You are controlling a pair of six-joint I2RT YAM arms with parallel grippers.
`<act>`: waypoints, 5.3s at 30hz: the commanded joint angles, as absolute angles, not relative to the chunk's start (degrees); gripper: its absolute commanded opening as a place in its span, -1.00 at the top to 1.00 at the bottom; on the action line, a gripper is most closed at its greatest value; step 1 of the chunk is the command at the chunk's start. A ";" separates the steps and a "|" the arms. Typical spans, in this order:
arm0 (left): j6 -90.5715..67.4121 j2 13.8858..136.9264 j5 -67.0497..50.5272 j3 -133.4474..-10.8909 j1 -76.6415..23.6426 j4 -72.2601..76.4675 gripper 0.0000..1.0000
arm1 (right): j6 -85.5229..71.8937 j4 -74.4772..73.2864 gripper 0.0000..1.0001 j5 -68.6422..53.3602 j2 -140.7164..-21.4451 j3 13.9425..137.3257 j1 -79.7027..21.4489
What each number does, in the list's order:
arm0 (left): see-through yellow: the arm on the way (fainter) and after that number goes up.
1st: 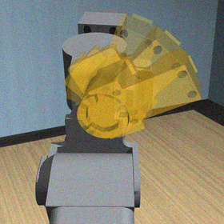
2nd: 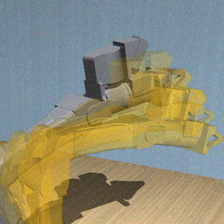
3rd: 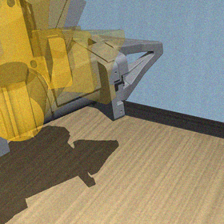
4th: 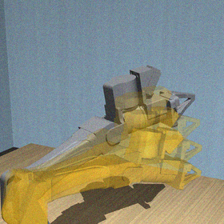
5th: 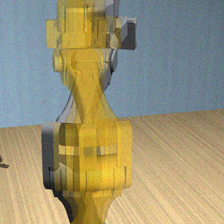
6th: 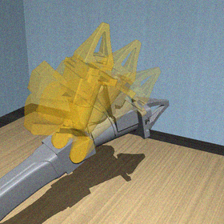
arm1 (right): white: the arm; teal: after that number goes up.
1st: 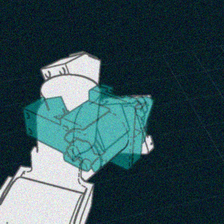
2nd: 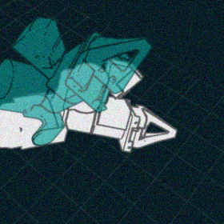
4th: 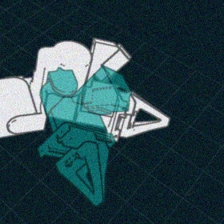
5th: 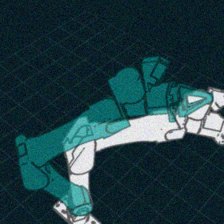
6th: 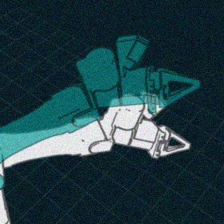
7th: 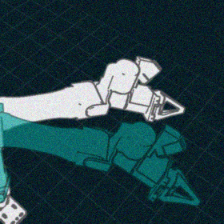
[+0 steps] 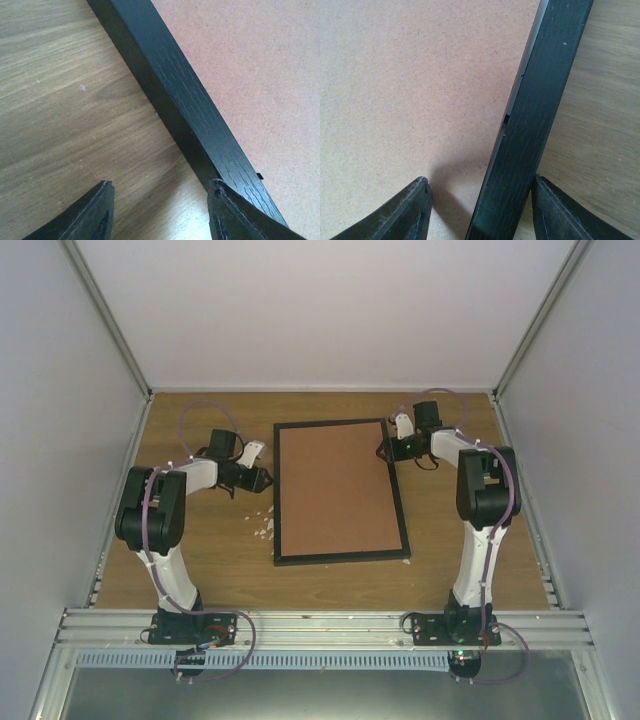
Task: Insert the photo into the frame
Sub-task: Install the photo frame at the center of the board.
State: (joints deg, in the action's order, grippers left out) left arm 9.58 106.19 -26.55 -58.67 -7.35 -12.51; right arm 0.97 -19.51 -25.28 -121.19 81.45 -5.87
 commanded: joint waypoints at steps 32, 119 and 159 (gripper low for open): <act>11.88 106.00 -29.94 -60.77 -6.14 -14.53 -0.29 | -1.31 -23.68 -0.33 -36.78 -112.37 74.55 0.44; 18.45 127.22 -22.61 -99.16 -31.98 -18.51 -0.33 | 4.22 -30.21 -0.08 -34.62 -123.66 80.97 -6.31; 15.16 100.04 -24.76 -71.11 -17.41 -18.99 -0.98 | 8.74 -17.35 -0.36 -28.19 -109.09 74.56 -14.53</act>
State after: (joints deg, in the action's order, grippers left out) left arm 17.61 108.53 -21.02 -76.42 -22.57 -21.82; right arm 4.80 -21.96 -30.11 -114.21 75.90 -10.50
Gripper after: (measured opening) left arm 0.983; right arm 0.692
